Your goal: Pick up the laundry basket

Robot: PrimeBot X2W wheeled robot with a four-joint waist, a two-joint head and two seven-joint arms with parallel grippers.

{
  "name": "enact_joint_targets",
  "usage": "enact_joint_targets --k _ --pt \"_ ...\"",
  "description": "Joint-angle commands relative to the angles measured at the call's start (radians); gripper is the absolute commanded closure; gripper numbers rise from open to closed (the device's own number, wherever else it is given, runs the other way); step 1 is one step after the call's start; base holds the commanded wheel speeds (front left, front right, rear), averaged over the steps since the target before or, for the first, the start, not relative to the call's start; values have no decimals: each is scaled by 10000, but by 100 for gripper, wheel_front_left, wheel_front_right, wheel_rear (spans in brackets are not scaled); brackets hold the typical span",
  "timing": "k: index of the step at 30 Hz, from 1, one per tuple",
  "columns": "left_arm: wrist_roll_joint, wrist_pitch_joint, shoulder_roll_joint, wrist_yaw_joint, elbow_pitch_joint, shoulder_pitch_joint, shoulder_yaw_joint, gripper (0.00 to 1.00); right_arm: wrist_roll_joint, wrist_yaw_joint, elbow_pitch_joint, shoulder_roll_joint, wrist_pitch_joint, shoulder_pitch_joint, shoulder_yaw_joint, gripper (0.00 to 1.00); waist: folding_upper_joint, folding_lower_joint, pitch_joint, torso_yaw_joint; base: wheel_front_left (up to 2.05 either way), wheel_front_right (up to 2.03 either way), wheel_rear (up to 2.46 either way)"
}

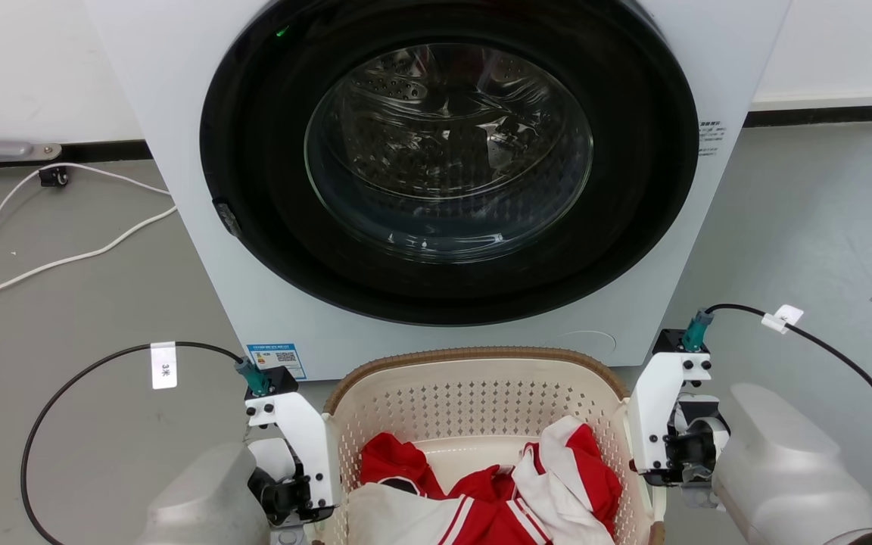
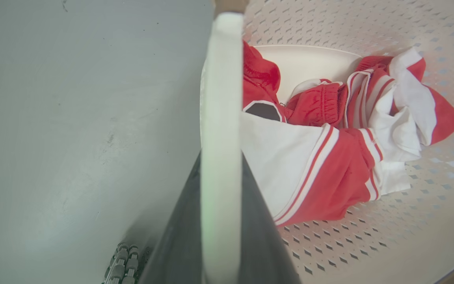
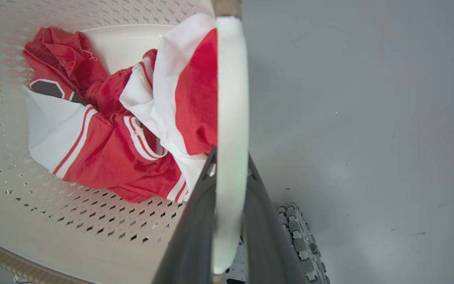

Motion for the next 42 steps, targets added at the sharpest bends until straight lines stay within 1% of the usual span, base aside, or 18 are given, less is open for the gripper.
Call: enact_joint_targets --k 1,42 --pt "-100 -70 -187 -106 -125 -109 -22 100 -19 117 -89 218 42 87 -82 100 0 -1 0 3 0 0 0" --pt "-530 -90 -182 -105 21 -62 -347 100 -807 117 -87 394 287 173 -1047 100 0 -1 20 -57 0 0 0"
